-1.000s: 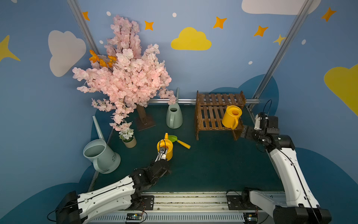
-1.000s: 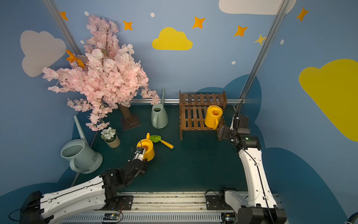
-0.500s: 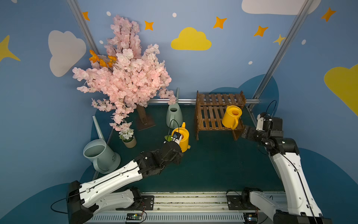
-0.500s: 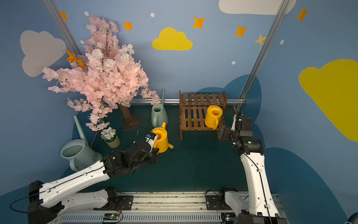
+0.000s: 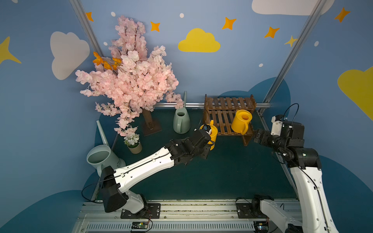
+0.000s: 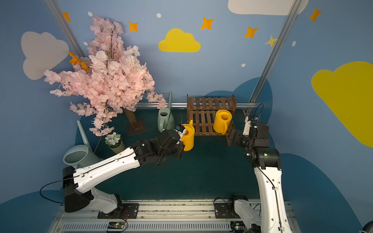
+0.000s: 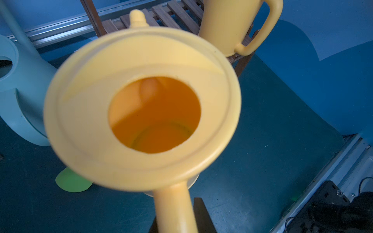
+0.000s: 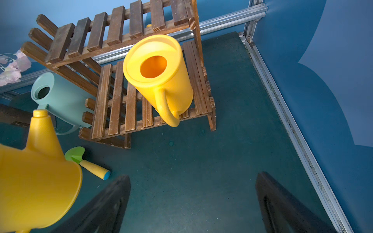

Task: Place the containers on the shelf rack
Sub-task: 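Place the container on the shelf.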

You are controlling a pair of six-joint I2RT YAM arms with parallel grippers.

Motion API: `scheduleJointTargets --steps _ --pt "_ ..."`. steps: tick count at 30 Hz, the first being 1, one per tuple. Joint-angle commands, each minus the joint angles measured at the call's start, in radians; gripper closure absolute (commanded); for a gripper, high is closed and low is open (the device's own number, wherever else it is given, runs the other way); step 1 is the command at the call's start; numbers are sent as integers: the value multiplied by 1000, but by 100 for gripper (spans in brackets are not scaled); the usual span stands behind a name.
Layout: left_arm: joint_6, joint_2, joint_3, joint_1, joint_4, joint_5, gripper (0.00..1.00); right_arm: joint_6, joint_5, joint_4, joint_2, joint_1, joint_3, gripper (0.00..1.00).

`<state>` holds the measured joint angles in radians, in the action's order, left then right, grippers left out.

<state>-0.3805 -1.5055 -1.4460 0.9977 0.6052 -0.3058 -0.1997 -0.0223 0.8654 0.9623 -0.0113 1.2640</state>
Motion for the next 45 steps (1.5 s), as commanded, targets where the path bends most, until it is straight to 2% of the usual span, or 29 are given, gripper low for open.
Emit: scheduleJointTargets --steps 1,7,15,34,45 --pt "-33 -60 -72 1 -10 -36 98 30 -53 29 -10 -13 9 2" --pt "-95 -159 -171 3 -21 -100 98 39 -74 20 -10 -52 13 2" --pt "-90 -249 -238 21 -49 -155 98 49 -35 18 17 -98 17 2" --pt "-77 -420 -431 35 -58 -172 98 60 -6 7 30 -122 5 2" --pt "-71 -486 -496 29 -45 -212 98 66 -1 11 23 -124 -3 2"
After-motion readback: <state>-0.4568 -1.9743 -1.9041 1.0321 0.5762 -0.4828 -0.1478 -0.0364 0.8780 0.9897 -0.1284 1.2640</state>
